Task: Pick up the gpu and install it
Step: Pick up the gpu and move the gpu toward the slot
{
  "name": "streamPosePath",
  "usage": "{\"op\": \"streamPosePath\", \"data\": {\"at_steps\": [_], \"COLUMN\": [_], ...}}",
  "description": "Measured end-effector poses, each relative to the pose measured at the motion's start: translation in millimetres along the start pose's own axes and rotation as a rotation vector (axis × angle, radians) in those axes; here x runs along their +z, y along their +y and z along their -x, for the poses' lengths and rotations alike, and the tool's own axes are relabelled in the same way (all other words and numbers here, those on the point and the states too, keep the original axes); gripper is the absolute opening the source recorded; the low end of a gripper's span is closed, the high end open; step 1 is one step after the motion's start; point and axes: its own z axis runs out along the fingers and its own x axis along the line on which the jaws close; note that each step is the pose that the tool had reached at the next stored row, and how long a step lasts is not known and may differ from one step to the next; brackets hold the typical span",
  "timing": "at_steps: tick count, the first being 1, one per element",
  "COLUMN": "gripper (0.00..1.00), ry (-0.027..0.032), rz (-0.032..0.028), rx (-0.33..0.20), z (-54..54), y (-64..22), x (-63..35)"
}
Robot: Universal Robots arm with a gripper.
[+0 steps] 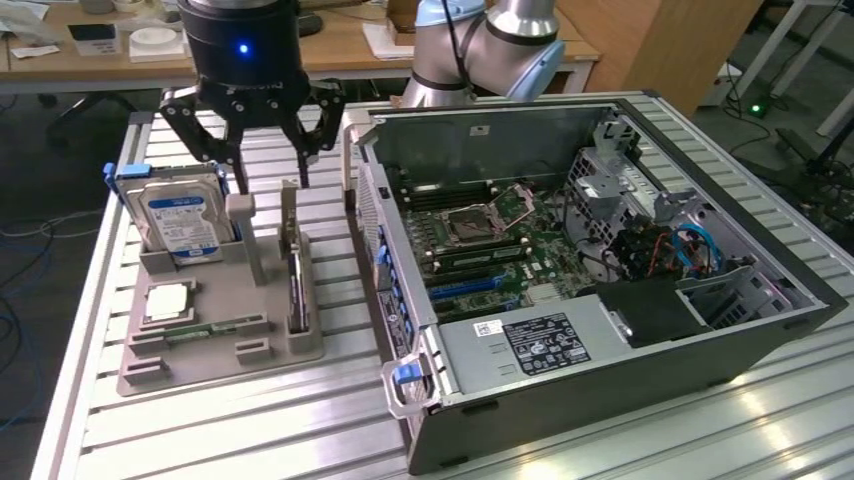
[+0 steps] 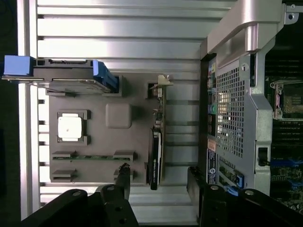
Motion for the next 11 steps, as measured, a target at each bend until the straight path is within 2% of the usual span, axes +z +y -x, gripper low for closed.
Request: {"op": "streamPosePath", "data": {"at_steps": [4,5,7,9,11], "gripper": [0.60,0.60,0.60,0.60,0.60], "ry": [0.0008,0.0025,0.0099,0.0204,0.0255], "rz": [0.0000,0.0001,0.0000,-0.0002,-0.0001], "rx": [0.000,0.000,0.001,0.001,0.002], "z": [1.9,3.0,4.8,6.7,8.0], "y": [-3.4,-3.5,-3.6,-3.7,-3.4], "x": [6.8,8.7,12.0,15.0,18.7]}}
